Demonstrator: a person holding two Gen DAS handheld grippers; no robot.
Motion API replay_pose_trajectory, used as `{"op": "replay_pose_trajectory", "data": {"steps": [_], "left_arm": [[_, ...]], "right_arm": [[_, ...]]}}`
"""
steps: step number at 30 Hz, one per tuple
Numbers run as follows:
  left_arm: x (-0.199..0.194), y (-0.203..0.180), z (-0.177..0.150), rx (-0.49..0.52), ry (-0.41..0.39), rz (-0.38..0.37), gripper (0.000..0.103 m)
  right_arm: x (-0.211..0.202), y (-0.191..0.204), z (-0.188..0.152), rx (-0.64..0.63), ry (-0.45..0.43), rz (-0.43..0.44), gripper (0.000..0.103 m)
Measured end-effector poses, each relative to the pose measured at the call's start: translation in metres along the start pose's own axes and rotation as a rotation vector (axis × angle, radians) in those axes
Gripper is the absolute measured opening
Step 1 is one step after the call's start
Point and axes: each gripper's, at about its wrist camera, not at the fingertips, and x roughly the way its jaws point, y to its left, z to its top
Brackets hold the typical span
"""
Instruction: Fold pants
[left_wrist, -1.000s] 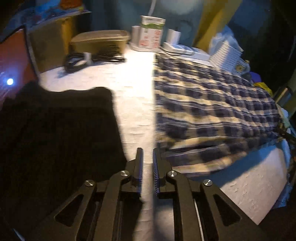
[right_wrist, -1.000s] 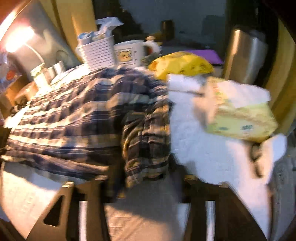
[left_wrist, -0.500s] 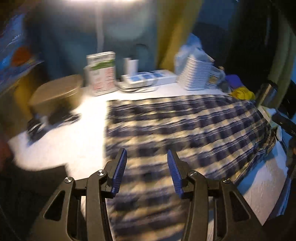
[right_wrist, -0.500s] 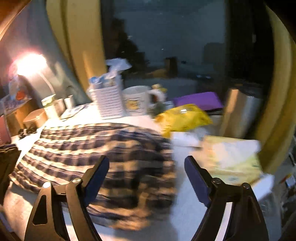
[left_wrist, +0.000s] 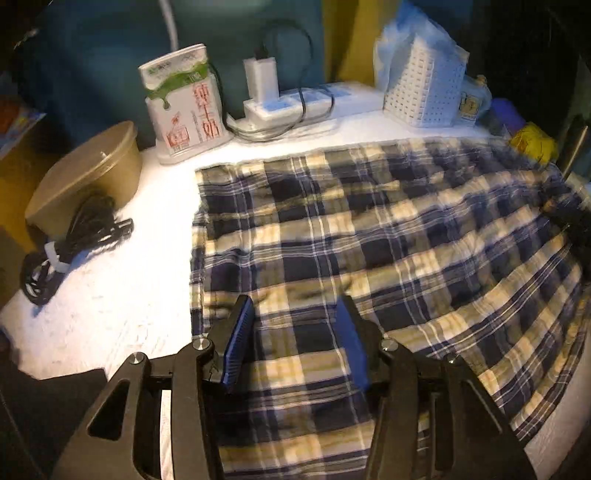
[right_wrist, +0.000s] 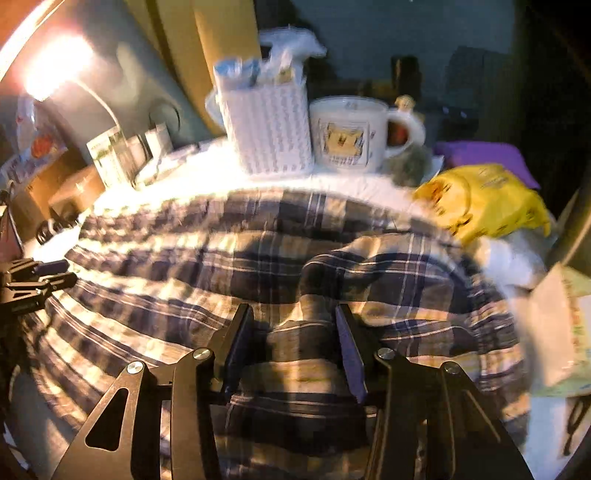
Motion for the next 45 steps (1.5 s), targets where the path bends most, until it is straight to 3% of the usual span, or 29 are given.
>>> {"op": "replay_pose_trajectory", "data": {"steps": [11,14,17,26,27,28,30,36,45], "left_arm": [[-0.007,0.033,0.002,-0.046,-0.012,0.091,0.048],[-0.015,0.046,0.011,-0.075,-0.053,0.026,0.048],[-0.019,0.049,0.023,-0.067,-0.096,0.019,0.048],[0.014,0.040,0.044,-0.042,-0.061,-0.009,0.040],[0.016,0.040,0.044,-0.041,-0.058,-0.005,0.036],[0.020,0.039,0.045,-0.042,-0.051,-0.001,0.021],[0.023,0.040,0.046,-0.038,-0.038,0.002,0.006],[0.023,0.038,0.046,-0.044,-0.042,0.006,0.002],[0.019,0.046,0.045,-0.057,-0.068,0.084,0.002]], "right_arm": [[0.013,0.008,0.005,-0.046,0.016,-0.043,0.050],[0.013,0.008,0.007,-0.036,0.014,-0.037,0.050],[0.009,0.007,0.009,-0.009,0.001,-0.020,0.050],[-0.019,0.002,0.016,-0.028,-0.078,-0.037,0.050],[-0.020,0.000,0.015,-0.030,-0.077,-0.040,0.050],[-0.021,-0.002,0.015,-0.027,-0.075,-0.043,0.049],[-0.021,-0.007,0.013,-0.017,-0.069,-0.047,0.049],[-0.016,-0.014,0.007,0.001,-0.059,-0.037,0.050],[-0.016,-0.015,0.008,0.002,-0.058,-0.044,0.050]]}}
